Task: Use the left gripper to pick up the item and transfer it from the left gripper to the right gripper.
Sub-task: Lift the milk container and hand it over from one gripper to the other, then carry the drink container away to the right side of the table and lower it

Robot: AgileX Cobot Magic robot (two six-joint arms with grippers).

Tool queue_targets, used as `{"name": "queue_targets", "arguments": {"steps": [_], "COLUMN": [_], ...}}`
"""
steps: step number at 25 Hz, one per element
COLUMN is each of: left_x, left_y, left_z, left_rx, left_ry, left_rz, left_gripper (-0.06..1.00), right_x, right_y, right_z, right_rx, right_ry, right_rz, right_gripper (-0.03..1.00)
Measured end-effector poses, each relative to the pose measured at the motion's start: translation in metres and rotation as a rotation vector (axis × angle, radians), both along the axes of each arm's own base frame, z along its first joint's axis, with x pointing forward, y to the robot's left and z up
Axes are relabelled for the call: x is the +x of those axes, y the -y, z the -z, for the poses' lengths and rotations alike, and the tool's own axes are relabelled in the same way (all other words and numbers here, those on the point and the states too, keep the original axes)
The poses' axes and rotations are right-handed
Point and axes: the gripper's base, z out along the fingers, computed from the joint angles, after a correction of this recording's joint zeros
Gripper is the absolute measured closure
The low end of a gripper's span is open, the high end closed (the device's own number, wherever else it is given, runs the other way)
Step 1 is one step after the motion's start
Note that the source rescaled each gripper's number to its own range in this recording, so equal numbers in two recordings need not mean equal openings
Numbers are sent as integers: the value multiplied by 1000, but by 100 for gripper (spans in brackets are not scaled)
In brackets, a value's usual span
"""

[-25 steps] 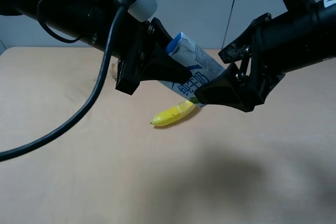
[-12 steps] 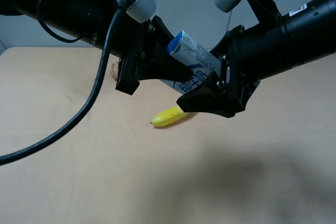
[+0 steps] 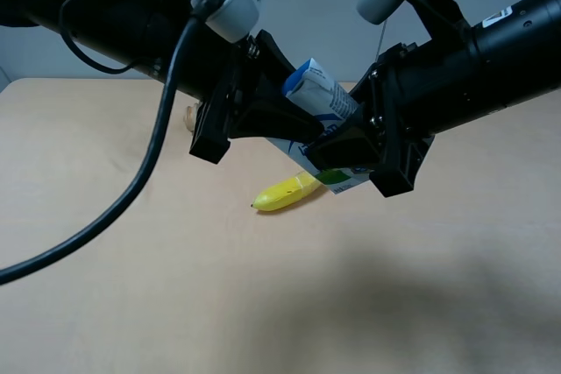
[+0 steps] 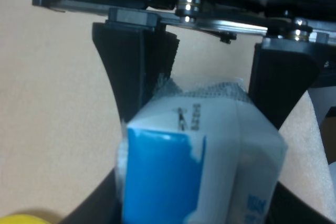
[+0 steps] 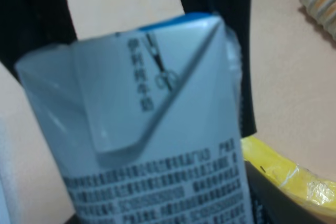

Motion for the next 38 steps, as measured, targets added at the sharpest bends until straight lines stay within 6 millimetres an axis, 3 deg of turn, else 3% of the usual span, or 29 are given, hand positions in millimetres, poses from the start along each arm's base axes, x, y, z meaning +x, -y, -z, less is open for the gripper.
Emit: {"name": "queue_targets", "arguments": {"steps": [2, 4, 6, 7, 9, 14, 18, 26, 33, 38], "left_x": [1, 3, 4, 4, 4, 1, -1, -13, -50, -92], "left_y": [0, 1, 1, 1, 1, 0, -11, -77, -136, -157], "left_z": [0, -2, -3, -3, -3, -8, -24, -66, -75, -81], "left_rx": [0, -10, -17, -18, -22, -31, -42, 38, 309, 375], "left_ry": [18, 46, 54, 53, 50, 40, 44, -17, -199, -233], "left_rz": [0, -14, -19, -18, -17, -21, -90, -353, -597, -730], "left_gripper": [85, 45, 17, 8, 0, -5, -4, 0, 2, 2], "right_x": [0, 0, 0, 0, 0, 0, 0, -2, -2, -2], "right_y": [0, 0, 0, 0, 0, 0, 0, 0, 0, 0], "right_z": [0, 1, 2, 2, 2, 2, 2, 3, 3, 3], "right_rx": [0, -15, -19, -19, -20, -20, -21, -26, -26, -26], "right_ry": [0, 0, -3, -2, -3, -4, -5, -15, -15, -15], "right_rz": [0, -10, -13, -14, -13, -14, -16, -25, -25, -25], "right_gripper": [96, 96, 96, 96, 96, 96, 96, 96, 96, 97]}}
